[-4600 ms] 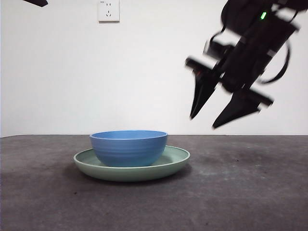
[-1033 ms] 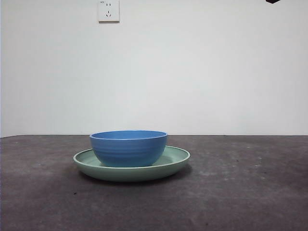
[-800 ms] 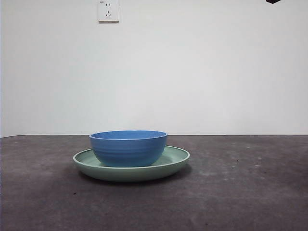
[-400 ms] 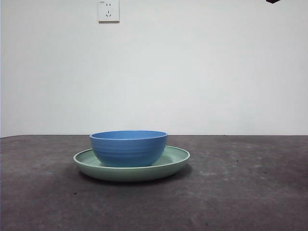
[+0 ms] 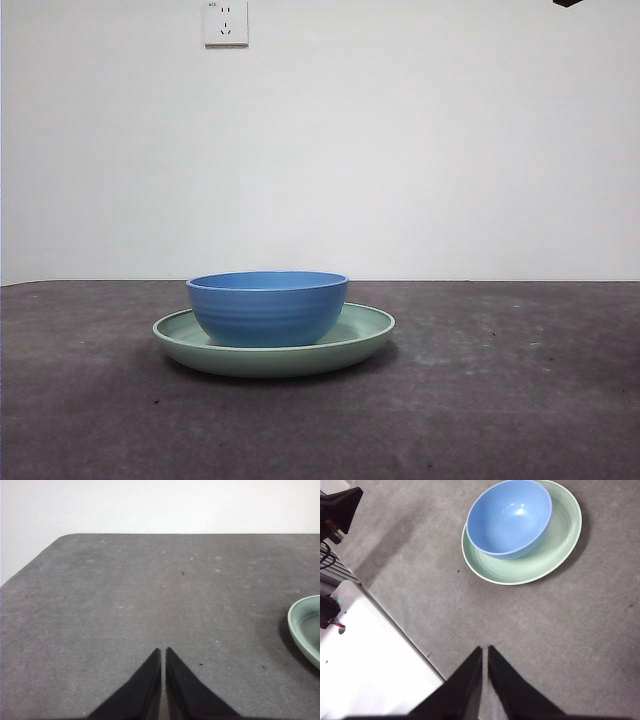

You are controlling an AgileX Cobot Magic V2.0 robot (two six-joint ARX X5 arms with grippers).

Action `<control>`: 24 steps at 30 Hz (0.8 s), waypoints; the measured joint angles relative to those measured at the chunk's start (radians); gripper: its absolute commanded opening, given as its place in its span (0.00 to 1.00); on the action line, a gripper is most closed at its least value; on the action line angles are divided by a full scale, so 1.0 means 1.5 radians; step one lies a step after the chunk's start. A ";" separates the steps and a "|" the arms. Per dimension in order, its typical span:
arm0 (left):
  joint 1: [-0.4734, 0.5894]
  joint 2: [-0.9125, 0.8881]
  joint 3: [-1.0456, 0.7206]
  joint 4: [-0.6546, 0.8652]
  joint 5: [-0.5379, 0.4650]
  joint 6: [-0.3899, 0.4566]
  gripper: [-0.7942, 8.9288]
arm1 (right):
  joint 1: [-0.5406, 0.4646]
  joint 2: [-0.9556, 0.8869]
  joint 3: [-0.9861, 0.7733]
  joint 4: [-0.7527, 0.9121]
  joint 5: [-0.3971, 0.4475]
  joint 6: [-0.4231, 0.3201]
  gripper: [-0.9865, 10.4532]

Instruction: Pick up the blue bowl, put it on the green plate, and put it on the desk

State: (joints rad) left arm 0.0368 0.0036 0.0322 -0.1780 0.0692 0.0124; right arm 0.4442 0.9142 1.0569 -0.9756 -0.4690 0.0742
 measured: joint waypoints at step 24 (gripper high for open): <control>0.000 0.000 0.000 0.000 0.000 0.000 0.10 | -0.184 -0.180 -0.100 0.216 0.037 -0.047 0.10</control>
State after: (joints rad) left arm 0.0368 0.0040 0.0326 -0.1780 0.0692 0.0124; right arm 0.1677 0.6445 0.9073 -0.6514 -0.4129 0.0044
